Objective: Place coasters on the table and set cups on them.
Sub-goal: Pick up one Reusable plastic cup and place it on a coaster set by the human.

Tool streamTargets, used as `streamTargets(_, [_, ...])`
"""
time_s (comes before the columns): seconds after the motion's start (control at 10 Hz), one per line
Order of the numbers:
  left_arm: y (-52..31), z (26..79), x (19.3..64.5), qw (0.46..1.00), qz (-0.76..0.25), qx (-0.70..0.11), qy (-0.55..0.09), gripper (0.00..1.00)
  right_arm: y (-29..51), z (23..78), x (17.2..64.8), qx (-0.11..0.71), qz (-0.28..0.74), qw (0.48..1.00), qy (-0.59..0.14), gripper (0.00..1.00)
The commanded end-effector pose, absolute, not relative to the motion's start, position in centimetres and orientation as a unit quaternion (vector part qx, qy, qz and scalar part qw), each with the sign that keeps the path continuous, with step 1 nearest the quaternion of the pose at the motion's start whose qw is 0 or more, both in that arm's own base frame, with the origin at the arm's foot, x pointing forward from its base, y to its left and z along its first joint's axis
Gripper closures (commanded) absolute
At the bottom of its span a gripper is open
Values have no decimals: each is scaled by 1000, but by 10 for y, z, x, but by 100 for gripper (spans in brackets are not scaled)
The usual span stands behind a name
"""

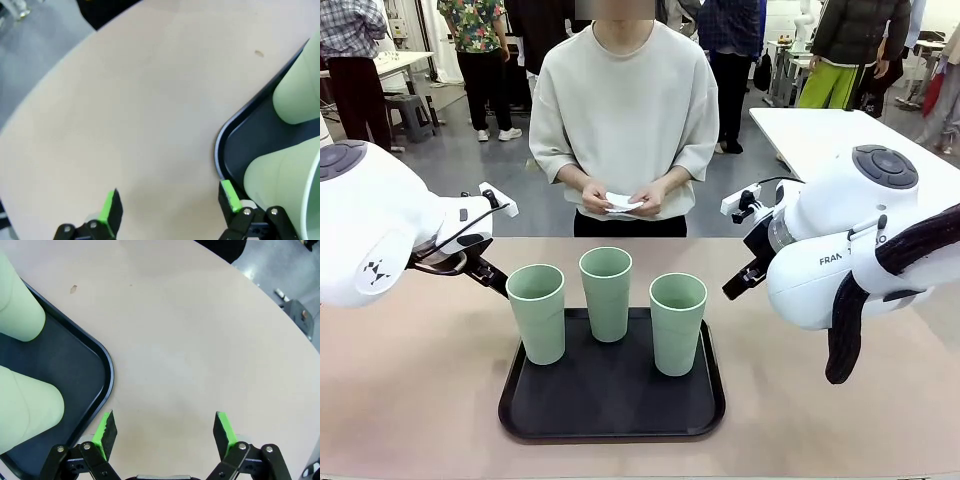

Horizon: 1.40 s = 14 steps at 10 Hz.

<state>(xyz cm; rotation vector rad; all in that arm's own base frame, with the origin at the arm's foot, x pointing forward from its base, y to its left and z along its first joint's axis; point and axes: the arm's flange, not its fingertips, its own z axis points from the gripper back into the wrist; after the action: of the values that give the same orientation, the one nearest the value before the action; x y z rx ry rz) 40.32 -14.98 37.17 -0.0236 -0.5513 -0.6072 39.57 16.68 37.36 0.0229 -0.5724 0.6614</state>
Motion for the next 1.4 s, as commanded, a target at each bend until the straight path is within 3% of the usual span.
streamTargets(0.0, [-150, 372, 403, 917, -295, -11, -268, 0, 167, 374, 396, 11, 320, 906, -277, 0])
streamTargets(0.4, [-125, 384, 403, 924, -294, 1, -246, 0, 148, 397, 381, 25, 321, 901, -290, 0])
streamTargets(0.5, [-108, 398, 386, 928, -306, 34, -211, 0, 131, 409, 364, 15, 308, 906, -291, 0])
streamTargets(0.9, [-89, 452, 307, 919, -354, -83, -154, 0, 95, 449, 272, -35, 286, 933, -215, 0])
streamTargets(1.1, [-83, 472, 276, 935, -313, -84, -146, 0, 105, 457, 229, -54, 283, 935, -208, 0])
streamTargets(1.2, [-102, 469, 332, 922, -349, -71, -152, 0, 104, 455, 241, -82, 224, 944, -229, 0])
streamTargets(1.3, [-102, 469, 332, 922, -349, -71, -152, 0, 111, 506, 310, -39, 291, 933, -206, 0])
